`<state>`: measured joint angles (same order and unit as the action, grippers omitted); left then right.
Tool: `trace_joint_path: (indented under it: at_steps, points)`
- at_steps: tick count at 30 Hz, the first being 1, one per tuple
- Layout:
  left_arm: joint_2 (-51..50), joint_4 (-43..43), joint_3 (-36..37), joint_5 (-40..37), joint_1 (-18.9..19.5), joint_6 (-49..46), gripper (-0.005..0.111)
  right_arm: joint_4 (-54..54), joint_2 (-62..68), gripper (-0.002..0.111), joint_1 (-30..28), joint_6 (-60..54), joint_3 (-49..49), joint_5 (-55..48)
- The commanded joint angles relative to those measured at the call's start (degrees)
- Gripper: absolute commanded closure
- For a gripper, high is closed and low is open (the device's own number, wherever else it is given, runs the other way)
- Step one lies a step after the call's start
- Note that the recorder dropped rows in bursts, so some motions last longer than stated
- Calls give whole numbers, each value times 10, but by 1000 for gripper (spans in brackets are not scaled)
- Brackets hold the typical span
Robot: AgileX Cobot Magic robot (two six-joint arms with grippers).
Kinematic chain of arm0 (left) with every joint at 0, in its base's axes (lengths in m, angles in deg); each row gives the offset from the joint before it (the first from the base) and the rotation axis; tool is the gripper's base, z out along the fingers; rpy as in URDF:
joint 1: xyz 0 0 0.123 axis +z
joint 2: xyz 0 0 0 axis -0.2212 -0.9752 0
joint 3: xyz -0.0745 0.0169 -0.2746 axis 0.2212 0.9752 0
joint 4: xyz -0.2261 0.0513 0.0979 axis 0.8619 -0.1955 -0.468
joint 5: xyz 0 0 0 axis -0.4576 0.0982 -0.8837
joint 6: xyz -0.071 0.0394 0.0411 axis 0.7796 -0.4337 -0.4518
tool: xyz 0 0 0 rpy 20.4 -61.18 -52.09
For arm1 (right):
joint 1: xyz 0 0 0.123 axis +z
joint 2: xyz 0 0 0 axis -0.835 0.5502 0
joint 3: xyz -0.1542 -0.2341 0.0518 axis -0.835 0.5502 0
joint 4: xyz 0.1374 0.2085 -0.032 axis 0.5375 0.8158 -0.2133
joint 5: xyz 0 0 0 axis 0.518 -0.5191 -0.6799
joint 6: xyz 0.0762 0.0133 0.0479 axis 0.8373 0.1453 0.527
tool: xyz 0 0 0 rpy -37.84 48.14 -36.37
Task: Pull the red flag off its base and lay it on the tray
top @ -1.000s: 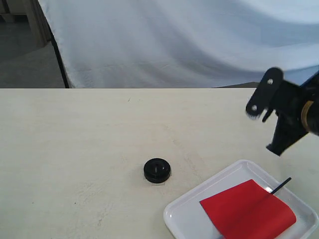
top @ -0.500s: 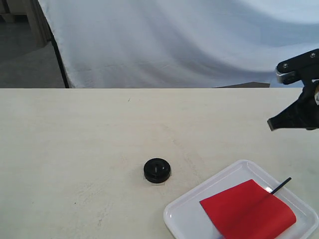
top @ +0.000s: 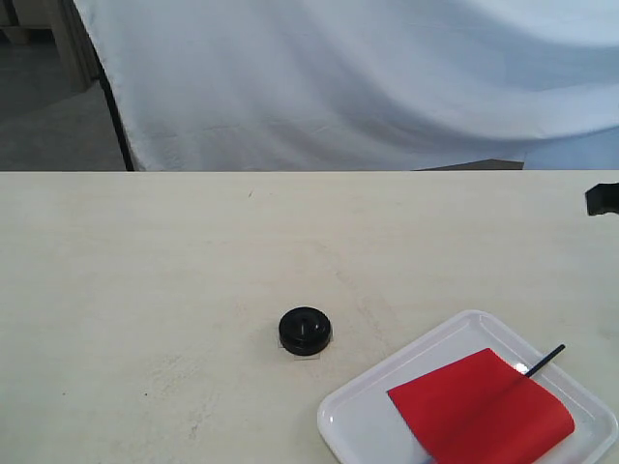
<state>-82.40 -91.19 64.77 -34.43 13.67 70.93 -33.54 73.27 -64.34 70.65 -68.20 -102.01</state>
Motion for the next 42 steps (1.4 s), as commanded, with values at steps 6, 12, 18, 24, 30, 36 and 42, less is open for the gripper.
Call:
trace_joint_path:
  at_steps: [6, 12, 18, 24, 30, 36, 42]
  points:
    - [2, -2, 1, 3, -2, 4, 107, 22, -343, 109, 89, 33, 232, 261]
    - [2, -2, 1, 3, -2, 4, 107, 20, -616, 109, 112, 40, 325, 356]
    - [2, -1, 1, 3, -2, 4, 107, 25, -759, 109, 113, 42, 362, 386]
    - [2, -1, 1, 3, -2, 4, 107, 26, -759, 109, 113, 51, 363, 411]
    - [2, -1, 1, 3, -2, 4, 107, 16, -759, 109, 113, 49, 382, 333]
    - [2, -1, 1, 3, -2, 4, 107, 14, -759, 109, 113, 36, 477, 371]
    - [2, -1, 1, 3, -2, 4, 107, 11, -759, 109, 113, 27, 536, 350]
